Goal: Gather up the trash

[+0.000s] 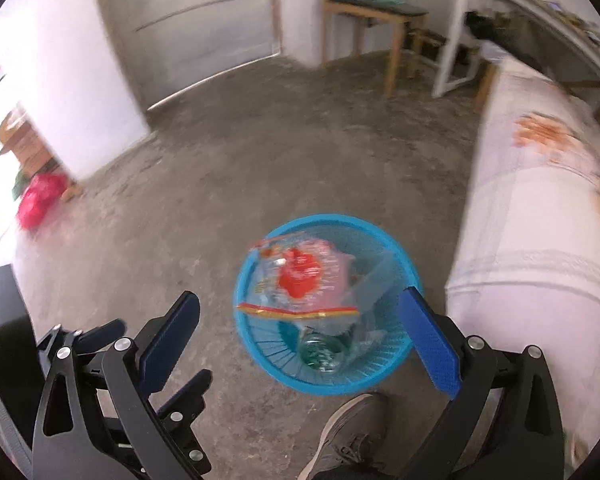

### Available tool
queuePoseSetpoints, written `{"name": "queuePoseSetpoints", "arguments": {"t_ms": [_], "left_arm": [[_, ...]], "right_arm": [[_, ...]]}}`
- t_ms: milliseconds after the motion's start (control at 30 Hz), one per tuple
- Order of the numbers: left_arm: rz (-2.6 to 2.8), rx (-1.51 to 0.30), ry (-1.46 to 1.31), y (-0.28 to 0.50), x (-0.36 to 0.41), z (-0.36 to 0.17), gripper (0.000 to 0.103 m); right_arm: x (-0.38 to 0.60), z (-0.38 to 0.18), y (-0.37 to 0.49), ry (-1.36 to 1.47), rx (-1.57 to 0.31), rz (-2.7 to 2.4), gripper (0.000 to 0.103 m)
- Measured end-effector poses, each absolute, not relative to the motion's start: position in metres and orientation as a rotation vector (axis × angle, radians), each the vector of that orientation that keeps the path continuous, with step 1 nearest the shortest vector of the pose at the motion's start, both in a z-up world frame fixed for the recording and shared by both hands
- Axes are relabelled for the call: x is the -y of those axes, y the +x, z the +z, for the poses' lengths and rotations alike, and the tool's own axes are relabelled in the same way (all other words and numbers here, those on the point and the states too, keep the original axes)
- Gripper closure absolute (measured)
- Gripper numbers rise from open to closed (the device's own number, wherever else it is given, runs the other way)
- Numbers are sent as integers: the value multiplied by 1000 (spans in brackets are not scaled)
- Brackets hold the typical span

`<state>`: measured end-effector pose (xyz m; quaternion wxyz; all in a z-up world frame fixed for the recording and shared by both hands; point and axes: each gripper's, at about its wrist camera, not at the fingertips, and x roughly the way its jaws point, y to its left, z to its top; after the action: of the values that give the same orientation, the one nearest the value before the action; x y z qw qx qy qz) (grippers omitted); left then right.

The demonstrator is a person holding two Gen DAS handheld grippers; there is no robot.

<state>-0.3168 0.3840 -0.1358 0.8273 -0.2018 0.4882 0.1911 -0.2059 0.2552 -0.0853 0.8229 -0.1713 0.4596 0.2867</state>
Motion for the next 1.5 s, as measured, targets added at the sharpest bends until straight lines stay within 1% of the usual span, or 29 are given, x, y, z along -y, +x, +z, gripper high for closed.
{"name": "queuePoseSetpoints", "arguments": {"t_ms": [267, 433, 533, 800, 1500], "left_arm": [[401, -1005, -393, -301, -372, -120, 9], [378, -1026, -365, -288, -370, -126, 9], [366, -1037, -343, -279, -366, -131, 9], [355, -1053, -343, -273, -362, -141, 9], [345, -1056, -289, -267, -351, -137, 9]], "right_arm": [[-230, -88, -217, -284, -951, 520, 6], [-211, -110, -199, -184, -1045, 446, 6], [-201, -115, -193, -159, -1053, 407, 6], [-199, -120, -193, -168, -1057, 399, 6], [-198, -124, -190, -172, -1079, 379, 6]]}}
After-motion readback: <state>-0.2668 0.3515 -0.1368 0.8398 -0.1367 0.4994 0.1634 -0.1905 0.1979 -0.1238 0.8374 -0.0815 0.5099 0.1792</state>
